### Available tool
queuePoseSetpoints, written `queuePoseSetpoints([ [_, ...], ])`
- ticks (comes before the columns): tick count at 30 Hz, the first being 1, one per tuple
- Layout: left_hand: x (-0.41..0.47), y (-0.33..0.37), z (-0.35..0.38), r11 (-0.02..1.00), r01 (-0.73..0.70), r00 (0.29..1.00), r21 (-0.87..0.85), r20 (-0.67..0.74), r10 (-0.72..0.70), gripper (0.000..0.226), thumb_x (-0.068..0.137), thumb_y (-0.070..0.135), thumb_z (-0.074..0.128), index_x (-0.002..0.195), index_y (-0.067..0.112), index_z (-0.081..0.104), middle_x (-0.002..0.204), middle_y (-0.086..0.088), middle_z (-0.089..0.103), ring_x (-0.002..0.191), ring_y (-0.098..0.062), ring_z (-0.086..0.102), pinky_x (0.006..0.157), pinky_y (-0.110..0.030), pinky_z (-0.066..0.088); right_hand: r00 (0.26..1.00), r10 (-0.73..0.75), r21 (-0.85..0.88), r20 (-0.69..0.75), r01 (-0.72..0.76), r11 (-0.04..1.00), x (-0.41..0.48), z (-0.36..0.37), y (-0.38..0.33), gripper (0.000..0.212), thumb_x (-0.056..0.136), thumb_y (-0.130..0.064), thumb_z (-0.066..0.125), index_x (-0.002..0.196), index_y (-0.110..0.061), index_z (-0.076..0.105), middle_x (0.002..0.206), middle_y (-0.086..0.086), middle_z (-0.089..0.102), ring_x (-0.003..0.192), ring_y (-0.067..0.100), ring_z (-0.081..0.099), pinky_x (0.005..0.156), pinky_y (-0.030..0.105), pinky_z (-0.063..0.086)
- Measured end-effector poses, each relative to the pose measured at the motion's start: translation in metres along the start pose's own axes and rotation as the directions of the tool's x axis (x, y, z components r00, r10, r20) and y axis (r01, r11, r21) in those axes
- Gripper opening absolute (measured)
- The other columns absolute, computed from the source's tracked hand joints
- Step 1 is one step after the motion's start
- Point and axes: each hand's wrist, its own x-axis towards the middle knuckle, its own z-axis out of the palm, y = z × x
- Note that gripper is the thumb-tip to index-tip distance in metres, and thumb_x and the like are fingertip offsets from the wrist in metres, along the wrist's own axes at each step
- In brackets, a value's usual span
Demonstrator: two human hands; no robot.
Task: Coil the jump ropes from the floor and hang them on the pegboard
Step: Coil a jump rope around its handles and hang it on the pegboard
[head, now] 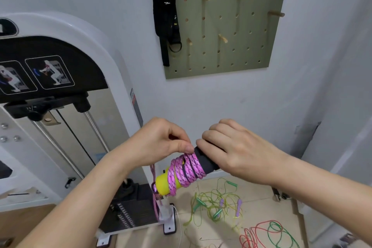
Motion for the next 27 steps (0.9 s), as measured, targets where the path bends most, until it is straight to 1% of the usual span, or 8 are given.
queuePoseSetpoints([
  [5,0.004,-0.011,0.010,0.912,0.067,0.997,-0.405,-0.008,-0.077,0.018,0.055,0.026,0.087,0.056,0.019,0.071,0.051,0.005,0.061,0.047,-0.002,0.051,0.047,-0.014,0.041,0.991,-0.059,0.064,-0.122,0.067,0.996,0.003,-0.009,0.009,0.018,0.096,-0.002,0.051,0.101,0.002,0.068,0.090,0.017,0.064,0.082,0.034,0.061,0.081,0.045,0.049],
  [8,0.005,-0.024,0.022,0.742,0.115,0.993,-0.661,0.050,-0.110,0.043,0.038,0.046,0.093,0.054,0.016,0.067,0.046,0.004,0.052,0.037,-0.003,0.038,0.038,-0.013,0.027,0.977,-0.070,0.086,-0.204,0.089,0.992,0.007,-0.011,0.010,0.016,0.093,0.002,0.056,0.101,0.006,0.069,0.092,0.021,0.066,0.085,0.036,0.063,0.084,0.047,0.049],
  [13,0.008,-0.039,0.050,0.654,0.080,0.987,-0.753,-0.031,-0.156,0.048,0.055,0.061,0.081,0.047,0.018,0.060,0.046,0.010,0.047,0.042,-0.003,0.041,0.042,-0.016,0.028,0.974,-0.011,0.138,-0.228,0.043,0.989,0.002,-0.001,0.011,0.020,0.097,-0.002,0.050,0.106,0.007,0.067,0.098,0.023,0.067,0.092,0.038,0.064,0.084,0.048,0.050],
  [16,0.004,-0.065,0.078,0.678,0.147,0.899,-0.720,-0.188,-0.395,0.033,0.098,0.027,0.050,0.068,0.016,0.060,0.055,0.009,0.056,0.061,-0.012,0.053,0.048,-0.014,0.043,0.973,0.136,0.219,-0.184,-0.095,0.971,-0.007,0.009,0.011,0.021,0.095,-0.004,0.051,0.116,-0.001,0.054,0.101,0.019,0.066,0.092,0.034,0.064,0.082,0.043,0.052],
  [18,0.000,-0.059,0.089,0.640,0.165,0.849,-0.750,-0.222,-0.479,0.035,0.100,0.006,0.038,0.070,0.014,0.055,0.055,0.004,0.050,0.054,-0.011,0.045,0.041,-0.016,0.041,0.961,0.252,0.266,-0.110,-0.216,0.939,-0.014,0.014,0.010,0.027,0.089,-0.009,0.055,0.116,-0.007,0.050,0.101,0.012,0.068,0.090,0.029,0.066,0.075,0.039,0.055],
  [20,-0.003,-0.033,0.086,0.604,-0.002,0.877,-0.797,-0.291,-0.381,0.034,0.091,0.006,0.043,0.061,0.015,0.056,0.048,0.003,0.041,0.042,-0.009,0.029,0.037,-0.017,0.026,0.933,0.360,0.316,-0.022,-0.335,0.887,-0.019,0.018,0.005,0.032,0.083,-0.016,0.057,0.114,-0.012,0.050,0.097,0.007,0.069,0.084,0.027,0.067,0.061,0.037,0.056],
  [24,-0.009,-0.010,0.082,0.772,-0.001,0.876,-0.636,-0.373,-0.307,0.021,0.098,0.012,0.048,0.097,0.016,0.068,0.062,0.001,0.063,0.041,-0.009,0.031,0.041,-0.017,0.029,0.800,0.591,0.418,0.106,-0.575,0.703,-0.017,0.022,-0.005,0.036,0.082,-0.026,0.068,0.114,-0.018,0.053,0.083,0.003,0.070,0.067,0.030,0.065,0.052,0.029,0.048],
  [27,-0.015,-0.015,0.088,0.993,0.116,0.899,0.012,-0.426,-0.100,0.023,0.097,0.022,0.049,0.117,0.029,0.058,0.072,0.003,0.063,0.062,-0.014,0.056,0.060,-0.027,0.046,0.693,0.680,0.441,0.239,-0.702,0.560,-0.012,0.024,-0.010,0.037,0.086,-0.031,0.066,0.119,-0.021,0.050,0.084,0.001,0.069,0.074,0.029,0.063,0.058,0.030,0.041],
])
